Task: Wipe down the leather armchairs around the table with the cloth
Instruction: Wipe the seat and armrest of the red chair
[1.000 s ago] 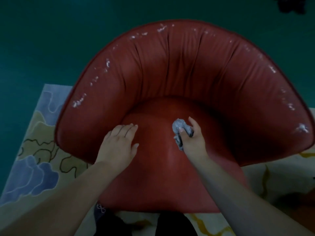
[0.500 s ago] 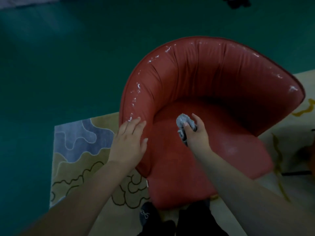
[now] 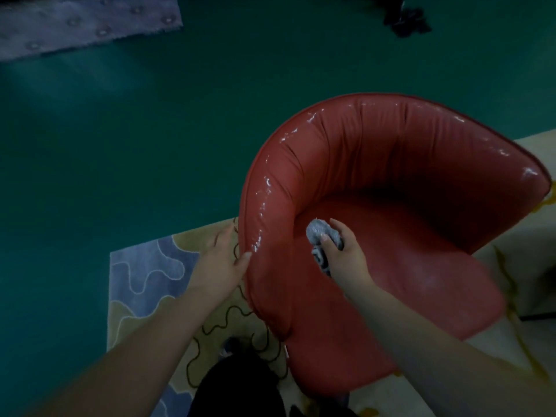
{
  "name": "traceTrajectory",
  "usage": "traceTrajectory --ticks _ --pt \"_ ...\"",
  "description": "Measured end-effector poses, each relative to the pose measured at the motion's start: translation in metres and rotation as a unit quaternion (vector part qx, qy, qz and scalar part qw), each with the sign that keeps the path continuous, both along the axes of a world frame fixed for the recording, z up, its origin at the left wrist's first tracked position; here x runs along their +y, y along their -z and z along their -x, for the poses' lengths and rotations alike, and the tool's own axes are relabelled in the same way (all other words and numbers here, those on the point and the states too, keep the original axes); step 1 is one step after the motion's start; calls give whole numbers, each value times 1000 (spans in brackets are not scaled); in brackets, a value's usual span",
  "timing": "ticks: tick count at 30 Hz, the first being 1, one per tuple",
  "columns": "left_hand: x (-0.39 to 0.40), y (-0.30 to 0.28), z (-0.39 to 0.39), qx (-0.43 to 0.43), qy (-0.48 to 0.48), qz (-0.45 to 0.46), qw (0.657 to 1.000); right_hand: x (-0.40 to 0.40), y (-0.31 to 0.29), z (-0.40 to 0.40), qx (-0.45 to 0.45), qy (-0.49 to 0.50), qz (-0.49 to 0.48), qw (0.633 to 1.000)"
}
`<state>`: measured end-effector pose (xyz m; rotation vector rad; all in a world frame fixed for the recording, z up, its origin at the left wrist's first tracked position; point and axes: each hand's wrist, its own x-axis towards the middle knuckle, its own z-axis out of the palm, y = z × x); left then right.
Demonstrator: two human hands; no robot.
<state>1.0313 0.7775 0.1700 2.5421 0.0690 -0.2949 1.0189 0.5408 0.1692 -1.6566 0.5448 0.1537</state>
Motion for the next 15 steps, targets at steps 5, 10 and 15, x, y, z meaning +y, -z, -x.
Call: traceTrajectory --ticks 5,10,15 --pt "22 17 -50 94 9 70 993 32 7 -14 26 81 -15 996" --pt "43 21 -99 145 111 95 979 73 15 -22 45 194 -45 979" --pt "42 28 -128 156 204 108 960 101 19 -22 29 271 -34 961"
